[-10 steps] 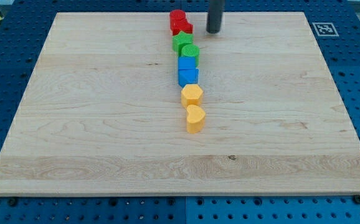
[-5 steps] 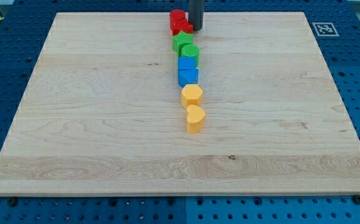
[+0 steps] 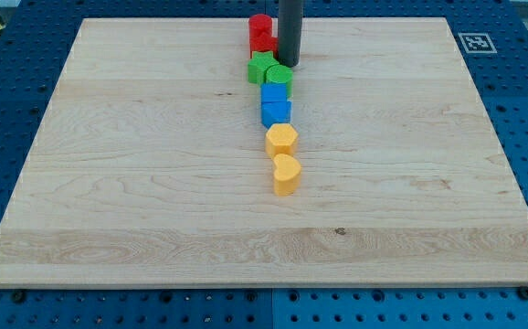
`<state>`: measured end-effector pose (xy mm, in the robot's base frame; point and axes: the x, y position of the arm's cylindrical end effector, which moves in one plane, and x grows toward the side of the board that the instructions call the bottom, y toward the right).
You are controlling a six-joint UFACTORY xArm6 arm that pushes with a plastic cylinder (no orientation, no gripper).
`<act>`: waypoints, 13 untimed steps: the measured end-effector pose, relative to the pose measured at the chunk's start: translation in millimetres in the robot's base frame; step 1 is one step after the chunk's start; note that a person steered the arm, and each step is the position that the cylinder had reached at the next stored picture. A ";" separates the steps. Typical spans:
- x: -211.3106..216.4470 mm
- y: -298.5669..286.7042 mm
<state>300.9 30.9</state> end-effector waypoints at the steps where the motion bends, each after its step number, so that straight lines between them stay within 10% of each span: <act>1: 12.6 0.0; 13: 195.7 12.3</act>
